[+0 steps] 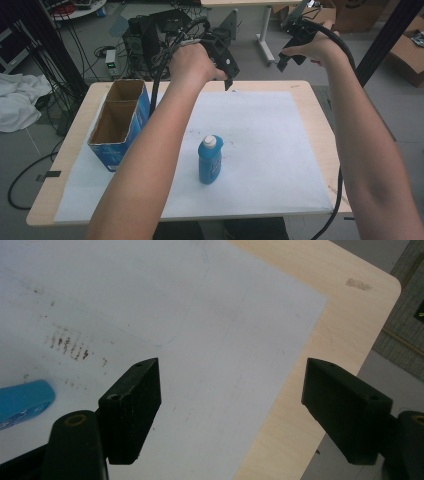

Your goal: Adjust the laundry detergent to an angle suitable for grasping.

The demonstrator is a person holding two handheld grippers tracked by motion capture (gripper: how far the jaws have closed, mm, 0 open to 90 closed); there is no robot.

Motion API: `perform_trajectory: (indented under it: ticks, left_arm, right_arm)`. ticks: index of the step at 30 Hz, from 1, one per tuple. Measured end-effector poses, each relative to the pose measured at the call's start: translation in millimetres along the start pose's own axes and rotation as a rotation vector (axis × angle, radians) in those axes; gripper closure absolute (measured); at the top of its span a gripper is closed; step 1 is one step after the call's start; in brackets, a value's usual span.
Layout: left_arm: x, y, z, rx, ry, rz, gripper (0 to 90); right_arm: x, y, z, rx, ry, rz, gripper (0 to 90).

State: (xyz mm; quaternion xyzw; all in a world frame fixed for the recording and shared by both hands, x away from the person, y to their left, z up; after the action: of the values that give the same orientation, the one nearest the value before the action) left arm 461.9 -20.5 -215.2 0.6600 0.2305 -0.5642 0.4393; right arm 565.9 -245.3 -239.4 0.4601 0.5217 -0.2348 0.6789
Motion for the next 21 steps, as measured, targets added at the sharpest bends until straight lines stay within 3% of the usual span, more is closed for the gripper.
perform_trajectory:
  ticks: [21]
  left_arm:
    - [-0.9,-0.7,4.1,0.009,-0.008,-0.001,16.5]
  right_arm:
    - [2.9,-3.2,1.6,-0.005,0.010,0.001,24.6]
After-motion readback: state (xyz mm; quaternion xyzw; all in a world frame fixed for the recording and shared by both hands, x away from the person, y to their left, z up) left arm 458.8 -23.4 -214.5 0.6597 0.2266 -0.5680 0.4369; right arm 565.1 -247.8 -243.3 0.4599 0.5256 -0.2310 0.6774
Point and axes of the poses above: each handheld gripper's, and its own axes: x roughly forward along the jaws, y roughly out of its top, z roughly to its right, the point moved 8 cm from there along x, roughly forward along the jaws, and after that the axes turned 8 degrees about z, right-handed, at the moved point
